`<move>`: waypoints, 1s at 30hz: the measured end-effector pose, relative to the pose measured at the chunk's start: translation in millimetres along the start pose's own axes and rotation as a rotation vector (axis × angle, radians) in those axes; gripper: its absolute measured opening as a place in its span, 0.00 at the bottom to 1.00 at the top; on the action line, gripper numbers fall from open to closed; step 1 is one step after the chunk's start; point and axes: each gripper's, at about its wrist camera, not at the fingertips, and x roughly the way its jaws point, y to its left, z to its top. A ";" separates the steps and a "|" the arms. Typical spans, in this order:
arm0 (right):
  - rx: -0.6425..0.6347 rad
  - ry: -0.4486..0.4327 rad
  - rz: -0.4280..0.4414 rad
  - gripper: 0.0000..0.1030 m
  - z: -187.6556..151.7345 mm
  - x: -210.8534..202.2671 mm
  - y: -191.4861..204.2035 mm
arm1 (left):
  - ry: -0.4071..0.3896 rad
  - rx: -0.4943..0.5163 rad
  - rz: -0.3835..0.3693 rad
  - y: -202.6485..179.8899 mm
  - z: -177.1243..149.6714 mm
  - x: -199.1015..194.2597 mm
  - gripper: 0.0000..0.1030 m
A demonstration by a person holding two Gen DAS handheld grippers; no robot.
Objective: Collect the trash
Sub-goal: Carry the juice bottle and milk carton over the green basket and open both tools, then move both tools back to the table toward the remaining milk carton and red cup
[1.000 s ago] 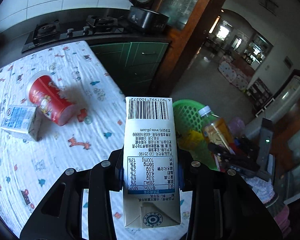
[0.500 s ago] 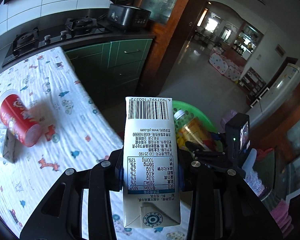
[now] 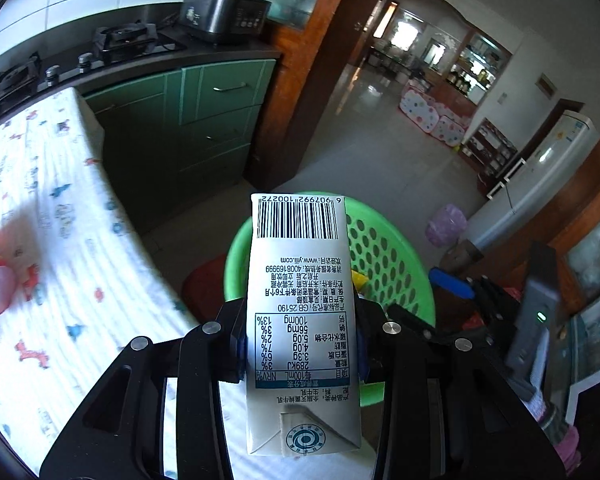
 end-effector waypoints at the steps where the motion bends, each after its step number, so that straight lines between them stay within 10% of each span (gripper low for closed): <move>1: 0.001 -0.007 -0.003 0.77 -1.5 -3.4 0.3 | 0.003 0.005 -0.001 -1.6 -0.4 3.9 0.37; 10: 0.051 -0.059 0.033 0.80 -19.2 -30.1 -0.7 | 0.055 0.030 0.001 -14.9 -6.6 40.7 0.38; 13: 0.051 -0.059 0.038 0.80 -23.8 -32.0 1.8 | 0.053 0.032 0.007 -14.3 -7.7 41.2 0.56; 30: 0.015 -0.095 0.105 0.82 -9.8 -55.4 40.6 | -0.039 0.005 0.117 30.9 -33.0 -43.6 0.56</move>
